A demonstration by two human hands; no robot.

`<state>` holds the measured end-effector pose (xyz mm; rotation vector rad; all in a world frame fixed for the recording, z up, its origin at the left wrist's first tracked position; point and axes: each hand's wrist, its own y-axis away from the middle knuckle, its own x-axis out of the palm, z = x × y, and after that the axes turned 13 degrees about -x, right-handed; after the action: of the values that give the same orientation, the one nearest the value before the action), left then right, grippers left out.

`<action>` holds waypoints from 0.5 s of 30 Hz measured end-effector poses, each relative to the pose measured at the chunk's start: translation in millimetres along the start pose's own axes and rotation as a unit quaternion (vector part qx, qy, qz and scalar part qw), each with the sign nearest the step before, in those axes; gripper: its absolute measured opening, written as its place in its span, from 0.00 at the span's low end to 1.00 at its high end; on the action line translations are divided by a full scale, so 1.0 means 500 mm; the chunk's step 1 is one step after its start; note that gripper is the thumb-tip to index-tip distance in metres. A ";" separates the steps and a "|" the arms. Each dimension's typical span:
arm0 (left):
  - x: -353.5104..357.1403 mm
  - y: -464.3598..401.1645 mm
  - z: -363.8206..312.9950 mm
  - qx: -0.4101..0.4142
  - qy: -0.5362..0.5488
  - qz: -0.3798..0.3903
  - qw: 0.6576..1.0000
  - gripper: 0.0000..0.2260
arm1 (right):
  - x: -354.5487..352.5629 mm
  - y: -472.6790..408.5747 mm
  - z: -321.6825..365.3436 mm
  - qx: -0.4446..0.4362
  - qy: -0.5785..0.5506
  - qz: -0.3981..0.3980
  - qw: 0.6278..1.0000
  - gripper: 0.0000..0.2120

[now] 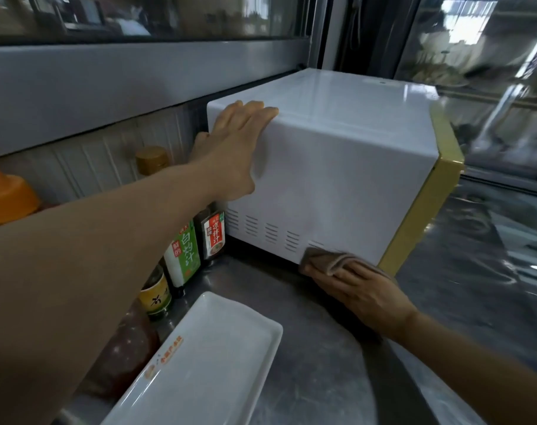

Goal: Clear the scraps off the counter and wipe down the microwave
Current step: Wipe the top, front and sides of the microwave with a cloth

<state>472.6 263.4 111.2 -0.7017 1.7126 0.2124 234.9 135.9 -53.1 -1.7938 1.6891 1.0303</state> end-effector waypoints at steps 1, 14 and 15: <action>0.000 0.000 -0.001 -0.001 -0.001 0.003 1.000 0.49 | 0.001 0.023 -0.001 0.004 0.003 0.009 1.000 0.29; 0.024 0.041 -0.107 0.092 -0.084 -0.076 0.989 0.46 | -0.091 0.157 -0.097 0.145 0.031 -0.122 0.981 0.34; 0.027 0.041 -0.119 0.096 -0.081 -0.068 0.990 0.45 | -0.103 0.156 -0.103 0.159 0.021 -0.143 0.977 0.36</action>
<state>410.8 245.8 110.3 -0.6379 1.5001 0.0074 171.1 118.4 30.6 -1.7841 1.4649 0.5673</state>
